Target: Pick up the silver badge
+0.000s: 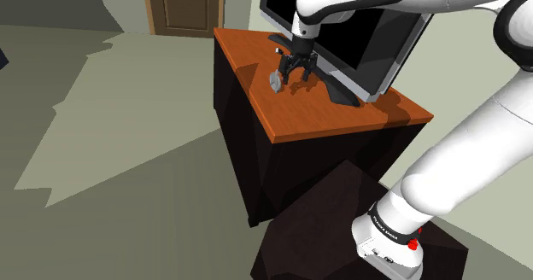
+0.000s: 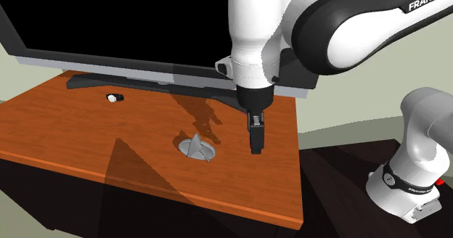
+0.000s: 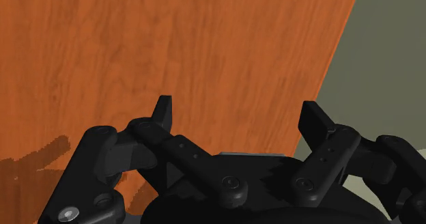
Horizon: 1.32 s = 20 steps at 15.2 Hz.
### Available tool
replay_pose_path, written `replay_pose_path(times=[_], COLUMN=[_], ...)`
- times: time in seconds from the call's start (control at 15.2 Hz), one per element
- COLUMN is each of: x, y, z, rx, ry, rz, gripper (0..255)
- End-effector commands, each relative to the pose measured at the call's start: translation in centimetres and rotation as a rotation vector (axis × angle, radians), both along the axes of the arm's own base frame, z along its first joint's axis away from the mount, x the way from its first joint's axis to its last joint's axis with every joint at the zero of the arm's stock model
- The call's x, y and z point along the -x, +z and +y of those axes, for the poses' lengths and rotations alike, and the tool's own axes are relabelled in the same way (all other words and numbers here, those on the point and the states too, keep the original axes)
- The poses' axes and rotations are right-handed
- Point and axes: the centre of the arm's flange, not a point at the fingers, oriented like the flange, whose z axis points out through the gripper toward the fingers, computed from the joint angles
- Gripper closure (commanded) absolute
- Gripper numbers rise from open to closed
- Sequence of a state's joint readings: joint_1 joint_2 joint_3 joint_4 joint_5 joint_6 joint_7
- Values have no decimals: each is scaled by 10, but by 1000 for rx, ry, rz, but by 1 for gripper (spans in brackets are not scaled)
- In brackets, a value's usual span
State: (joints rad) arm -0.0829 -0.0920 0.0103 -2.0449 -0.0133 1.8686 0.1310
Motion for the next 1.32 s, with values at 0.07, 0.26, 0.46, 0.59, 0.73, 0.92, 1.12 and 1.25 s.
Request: replay_pose_path(times=[0.07,0.26,0.46,0.59,0.73,0.92,1.12,1.25], x=[-33,-66,-98,-120,-121,-121,-121,-120], y=[-7,-16,-25,-30,-36,-52,-70,-70], z=[-13,-28,-45,-57,-57,-57,-57,-57], rx=[-3,-5,-8,-10,-10,-10,-10,-10], ry=[-49,-98,-147,-179,-180,-180,-180,-180], rz=[-18,-35,-52,-63,-64,-64,-64,-64], gripper=[0,0,0,0,0,0,0,0])
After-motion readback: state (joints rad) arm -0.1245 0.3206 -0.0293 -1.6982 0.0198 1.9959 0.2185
